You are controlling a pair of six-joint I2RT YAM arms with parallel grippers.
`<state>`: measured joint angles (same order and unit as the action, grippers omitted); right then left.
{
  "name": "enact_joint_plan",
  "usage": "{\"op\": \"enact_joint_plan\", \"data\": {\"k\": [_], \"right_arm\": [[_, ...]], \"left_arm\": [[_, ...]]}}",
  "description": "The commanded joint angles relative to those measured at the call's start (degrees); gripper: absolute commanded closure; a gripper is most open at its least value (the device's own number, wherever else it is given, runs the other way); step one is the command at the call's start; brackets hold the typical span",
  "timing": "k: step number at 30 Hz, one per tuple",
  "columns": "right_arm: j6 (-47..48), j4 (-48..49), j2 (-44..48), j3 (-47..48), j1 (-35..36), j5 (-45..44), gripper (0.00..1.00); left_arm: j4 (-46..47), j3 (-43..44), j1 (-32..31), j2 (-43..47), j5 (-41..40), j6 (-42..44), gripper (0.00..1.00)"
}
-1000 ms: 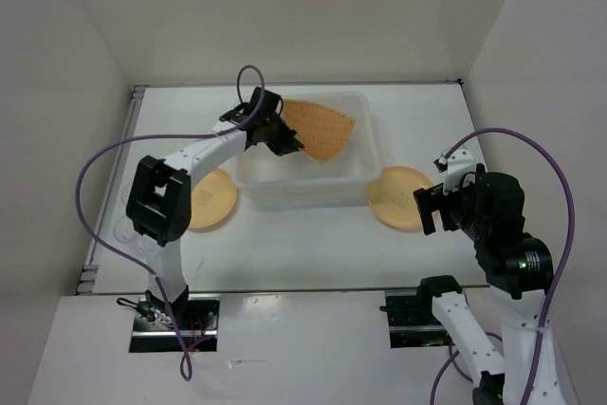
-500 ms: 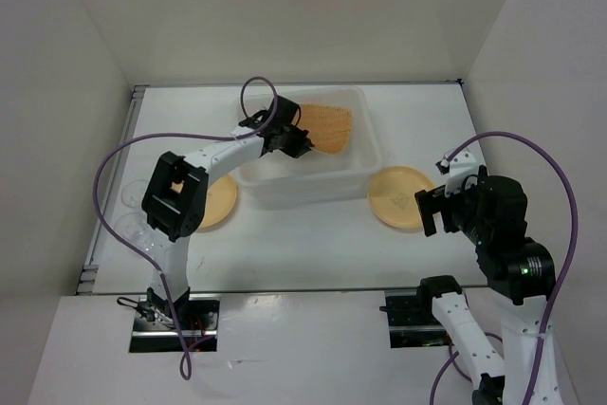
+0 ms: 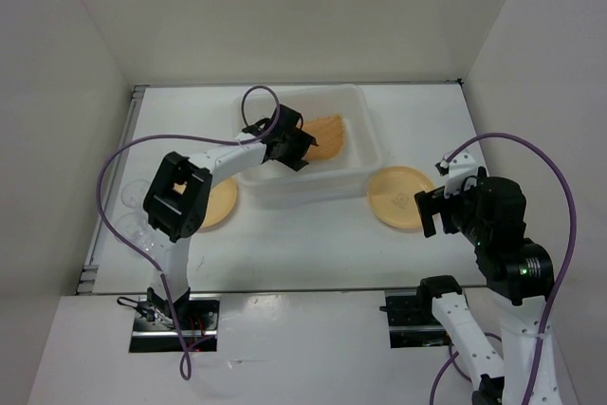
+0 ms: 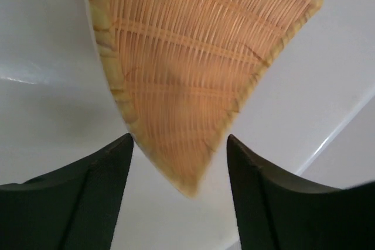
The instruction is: Place the mixed dishes into the plastic bin
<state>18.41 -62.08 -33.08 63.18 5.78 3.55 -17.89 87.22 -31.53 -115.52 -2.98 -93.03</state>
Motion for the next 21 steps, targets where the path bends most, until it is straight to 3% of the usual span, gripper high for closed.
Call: {"op": "enact_joint_plan", "data": {"k": [1,2,4,9,13,14,16,18,21], "right_arm": [[-0.9,3.4,0.5,-0.2,0.5,-1.3,0.01],[-1.4,3.4,0.5,-0.2,0.5,-1.8,0.01],[-2.1,3.4,0.5,-0.2,0.5,-2.7,0.01],[-3.3,6.1,-2.5,4.5,-0.6,-11.2,0.01],[-2.8,6.0,-11.9,9.3,-0.6,-17.8,0.01],[-2.8,6.0,-14.1,10.6,-0.6,-19.4,0.01],[-1.6,5.3,-19.5,10.7,-0.6,-23.4,0.01],[-1.0,6.5,-23.3,9.2,-0.6,-26.7,0.01],[2.0,11.4,-27.1,4.8,-3.4,-28.0,0.01]], "left_arm": [[3.0,0.2,-0.6,0.1,0.6,0.9,0.26],[3.0,0.2,-0.6,0.6,0.6,1.6,0.13],[1.2,3.8,-0.6,1.2,1.2,3.6,0.0],[-4.9,13.2,-1.1,5.7,-0.7,15.1,0.0],[-14.0,29.5,-1.1,6.2,-1.6,32.3,0.0],[-17.1,32.5,-2.6,6.2,-0.6,40.7,0.0],[-21.2,40.0,-5.5,6.8,-0.8,49.0,0.0],[-27.8,42.1,-7.7,9.7,-5.5,57.3,0.0],[-32.0,36.8,-9.1,15.5,-8.4,60.4,0.0]]}}
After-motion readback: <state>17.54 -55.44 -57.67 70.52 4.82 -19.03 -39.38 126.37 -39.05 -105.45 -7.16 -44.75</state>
